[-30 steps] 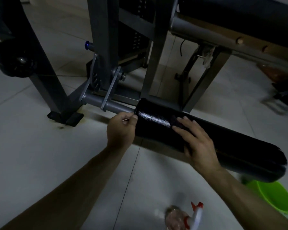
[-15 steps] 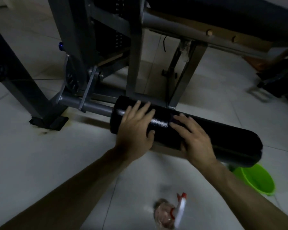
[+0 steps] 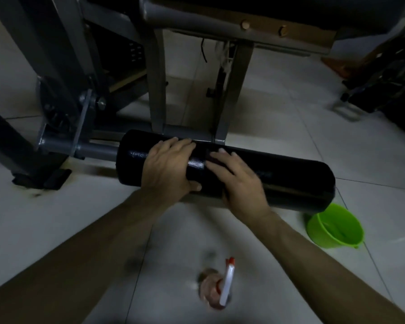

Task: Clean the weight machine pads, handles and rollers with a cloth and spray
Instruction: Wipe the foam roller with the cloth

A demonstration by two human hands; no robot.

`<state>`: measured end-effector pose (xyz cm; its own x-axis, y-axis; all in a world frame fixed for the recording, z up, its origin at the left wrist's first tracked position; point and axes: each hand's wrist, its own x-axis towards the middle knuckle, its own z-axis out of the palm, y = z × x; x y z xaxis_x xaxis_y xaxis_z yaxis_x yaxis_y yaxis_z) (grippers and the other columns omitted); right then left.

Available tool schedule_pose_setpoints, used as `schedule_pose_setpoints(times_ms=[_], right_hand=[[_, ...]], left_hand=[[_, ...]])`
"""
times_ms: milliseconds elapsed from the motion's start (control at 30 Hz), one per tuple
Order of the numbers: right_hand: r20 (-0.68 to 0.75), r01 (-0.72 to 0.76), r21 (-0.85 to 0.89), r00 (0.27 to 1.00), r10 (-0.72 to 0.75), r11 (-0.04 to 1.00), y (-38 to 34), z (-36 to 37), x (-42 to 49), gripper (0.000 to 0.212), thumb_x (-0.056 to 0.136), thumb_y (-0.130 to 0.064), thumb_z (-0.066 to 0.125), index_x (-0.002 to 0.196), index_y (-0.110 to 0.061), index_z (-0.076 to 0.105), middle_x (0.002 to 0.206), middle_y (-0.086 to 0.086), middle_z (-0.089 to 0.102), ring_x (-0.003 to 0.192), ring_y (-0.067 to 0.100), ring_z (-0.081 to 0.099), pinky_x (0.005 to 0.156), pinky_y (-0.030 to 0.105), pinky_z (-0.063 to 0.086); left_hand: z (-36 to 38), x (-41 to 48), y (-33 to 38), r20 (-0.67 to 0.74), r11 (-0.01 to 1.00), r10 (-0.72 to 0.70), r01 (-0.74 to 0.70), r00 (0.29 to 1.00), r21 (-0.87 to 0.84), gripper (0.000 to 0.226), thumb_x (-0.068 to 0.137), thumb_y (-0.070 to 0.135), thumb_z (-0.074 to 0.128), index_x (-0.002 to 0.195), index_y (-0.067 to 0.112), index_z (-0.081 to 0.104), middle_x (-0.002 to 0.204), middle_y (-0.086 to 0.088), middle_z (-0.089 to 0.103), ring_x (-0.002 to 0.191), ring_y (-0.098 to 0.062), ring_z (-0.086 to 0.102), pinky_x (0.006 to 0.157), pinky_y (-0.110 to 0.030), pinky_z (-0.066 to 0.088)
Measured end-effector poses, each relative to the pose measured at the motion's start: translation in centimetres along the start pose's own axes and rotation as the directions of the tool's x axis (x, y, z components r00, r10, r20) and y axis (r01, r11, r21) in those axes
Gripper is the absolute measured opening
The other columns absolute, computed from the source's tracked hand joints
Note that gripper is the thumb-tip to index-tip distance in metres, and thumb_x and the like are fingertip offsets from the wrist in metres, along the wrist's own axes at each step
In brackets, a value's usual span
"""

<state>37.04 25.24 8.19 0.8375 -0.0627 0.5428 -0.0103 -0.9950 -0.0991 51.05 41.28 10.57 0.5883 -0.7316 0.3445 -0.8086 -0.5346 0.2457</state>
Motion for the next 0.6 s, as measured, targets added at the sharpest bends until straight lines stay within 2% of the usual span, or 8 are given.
schedule_pose_setpoints(times_ms=[67,133,233,300,367,467,533,600], right_hand=[[-0.037,-0.101,-0.014,0.994,0.101,0.995,3.7,-2.7,-3.8,0.066,0.074,0.016,0.064,0.135,-0.008,0.066,0.147,0.012,0.056,0.146,0.029,0.045,0.122,0.050,0.034],[-0.093,-0.293,0.018,0.951,0.294,0.956,6.9,-5.5,-7.6,0.078,0.063,0.022,0.059,0.134,-0.009,0.067,0.147,0.009,0.056,0.147,0.026,0.044,0.117,0.051,0.040],[-0.198,-0.510,0.059,0.836,0.511,0.858,9.0,-7.9,-10.5,0.075,0.066,0.021,0.055,0.133,-0.011,0.067,0.147,0.006,0.056,0.145,0.026,0.046,0.118,0.028,0.038],[-0.234,-0.540,0.109,0.802,0.549,0.835,8.0,-7.1,-9.9,0.072,0.067,0.017,0.051,0.132,-0.009,0.067,0.146,0.008,0.056,0.145,0.028,0.046,0.120,0.025,0.034],[-0.203,-0.472,0.153,0.845,0.495,0.868,5.3,-5.1,-7.5,0.064,0.072,0.004,0.050,0.132,-0.008,0.067,0.145,0.010,0.057,0.144,0.030,0.046,0.120,0.035,0.037],[-0.124,-0.273,0.145,0.948,0.291,0.951,2.0,-2.7,-4.8,0.042,0.090,-0.013,0.060,0.131,-0.007,0.068,0.144,0.014,0.058,0.144,0.032,0.047,0.120,0.046,0.038],[-0.095,-0.173,0.074,0.979,0.179,0.982,3.2,-3.1,-4.8,0.039,0.093,-0.012,0.058,0.131,-0.007,0.068,0.144,0.015,0.059,0.144,0.033,0.046,0.122,0.051,0.034],[-0.066,-0.166,-0.031,0.984,0.164,0.986,6.3,-4.7,-7.0,0.048,0.087,-0.001,0.054,0.132,-0.010,0.068,0.145,0.012,0.059,0.145,0.031,0.046,0.120,0.055,0.033]], left_hand=[[-0.5,0.4,0.4,0.043,1.000,-0.020,0.019,0.999,0.023,0.110,0.058,0.059,0.089,0.152,0.022,0.044,0.157,0.004,0.045,0.148,-0.023,0.035,0.124,-0.042,0.020],[-0.7,0.5,1.2,0.075,0.997,-0.036,0.032,0.997,0.063,0.113,0.062,0.062,0.085,0.156,0.022,0.035,0.162,0.003,0.036,0.151,-0.024,0.027,0.126,-0.043,0.015],[-0.4,0.1,3.6,0.079,0.994,0.000,-0.009,0.997,0.105,0.119,0.061,0.063,0.084,0.157,0.017,0.031,0.165,-0.006,0.029,0.154,-0.031,0.019,0.126,-0.049,0.011],[0.7,0.1,6.2,0.105,0.987,0.114,-0.124,0.988,0.097,0.121,0.058,0.058,0.087,0.157,0.015,0.032,0.165,-0.009,0.028,0.153,-0.032,0.021,0.126,-0.049,0.013],[1.9,0.5,9.1,0.123,0.978,0.185,-0.195,0.975,0.077,0.121,0.059,0.053,0.087,0.158,0.013,0.031,0.165,-0.009,0.029,0.153,-0.030,0.023,0.126,-0.046,0.014],[2.9,1.2,11.5,0.078,0.986,0.156,-0.160,0.985,0.046,0.113,0.064,0.048,0.083,0.158,0.012,0.030,0.162,-0.006,0.034,0.151,-0.025,0.027,0.126,-0.040,0.016],[3.3,1.2,11.4,0.070,0.984,0.142,-0.148,0.987,0.096,0.119,0.058,0.049,0.085,0.156,0.012,0.030,0.160,-0.005,0.036,0.149,-0.024,0.030,0.125,-0.040,0.020],[3.5,1.1,11.0,0.090,0.968,0.151,-0.165,0.984,0.187,0.126,0.052,0.048,0.089,0.156,0.011,0.029,0.160,-0.005,0.034,0.147,-0.025,0.031,0.123,-0.040,0.022]])
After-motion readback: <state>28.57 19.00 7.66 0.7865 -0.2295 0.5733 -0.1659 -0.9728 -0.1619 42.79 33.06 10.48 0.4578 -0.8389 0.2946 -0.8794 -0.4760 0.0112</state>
